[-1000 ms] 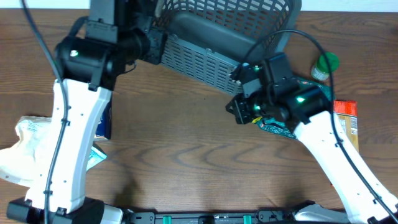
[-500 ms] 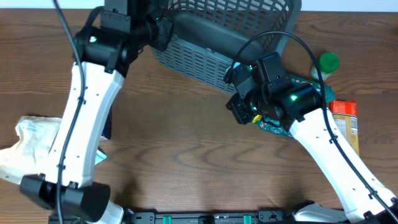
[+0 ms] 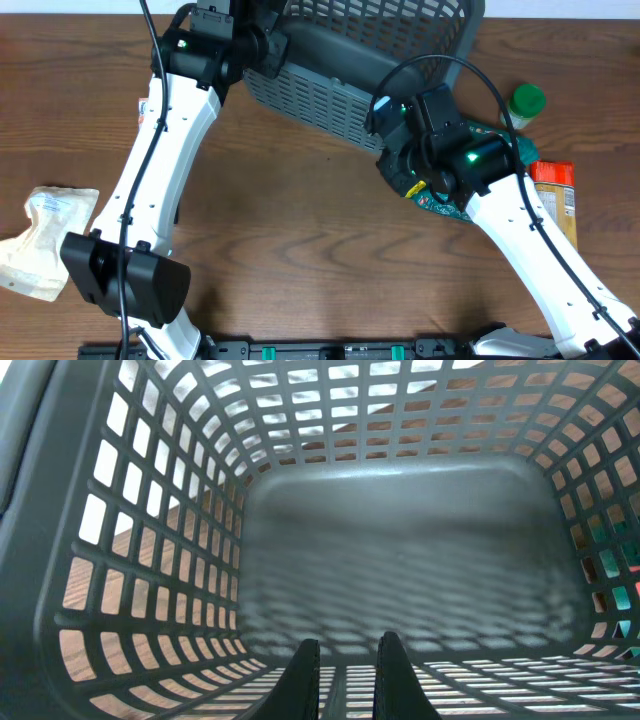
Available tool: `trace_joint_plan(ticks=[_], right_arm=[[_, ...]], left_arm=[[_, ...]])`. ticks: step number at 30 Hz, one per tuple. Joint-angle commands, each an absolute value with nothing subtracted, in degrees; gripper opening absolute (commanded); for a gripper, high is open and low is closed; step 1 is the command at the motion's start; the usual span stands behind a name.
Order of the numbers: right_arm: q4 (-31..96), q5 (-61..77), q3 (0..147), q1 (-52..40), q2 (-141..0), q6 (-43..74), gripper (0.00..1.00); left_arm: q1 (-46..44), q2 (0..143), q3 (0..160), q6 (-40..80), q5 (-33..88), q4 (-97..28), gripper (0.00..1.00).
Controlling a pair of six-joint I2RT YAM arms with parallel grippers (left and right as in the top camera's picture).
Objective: Pack container
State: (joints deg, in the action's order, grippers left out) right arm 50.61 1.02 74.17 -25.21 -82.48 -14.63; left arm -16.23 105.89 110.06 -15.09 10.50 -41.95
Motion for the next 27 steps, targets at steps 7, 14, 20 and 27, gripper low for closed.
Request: trace_joint_plan(ticks=[7, 14, 20, 27], right_arm=[[45.4, -9.8, 74.8, -25.5, -82.6, -15.9, 0.03], [44.1, -10.6, 74.8, -25.4, -82.6, -15.9, 0.03], [43.8, -14.1, 74.8, -25.4, -82.6, -15.6, 0.03], [42.5, -16.5, 74.8, -24.5, -82.6, -14.2, 0.03]], left_arm=[[-16.0, 106.1, 110.6, -15.8, 10.2, -46.1, 0.05], [-16.0, 106.1, 110.6, -15.8, 10.2, -48.9, 0.06], [-16.0, 106.1, 110.6, -15.3, 10.3, -50.9, 0.06], [-16.5, 106.0, 110.6, -15.1, 10.2, -52.8, 0.06]])
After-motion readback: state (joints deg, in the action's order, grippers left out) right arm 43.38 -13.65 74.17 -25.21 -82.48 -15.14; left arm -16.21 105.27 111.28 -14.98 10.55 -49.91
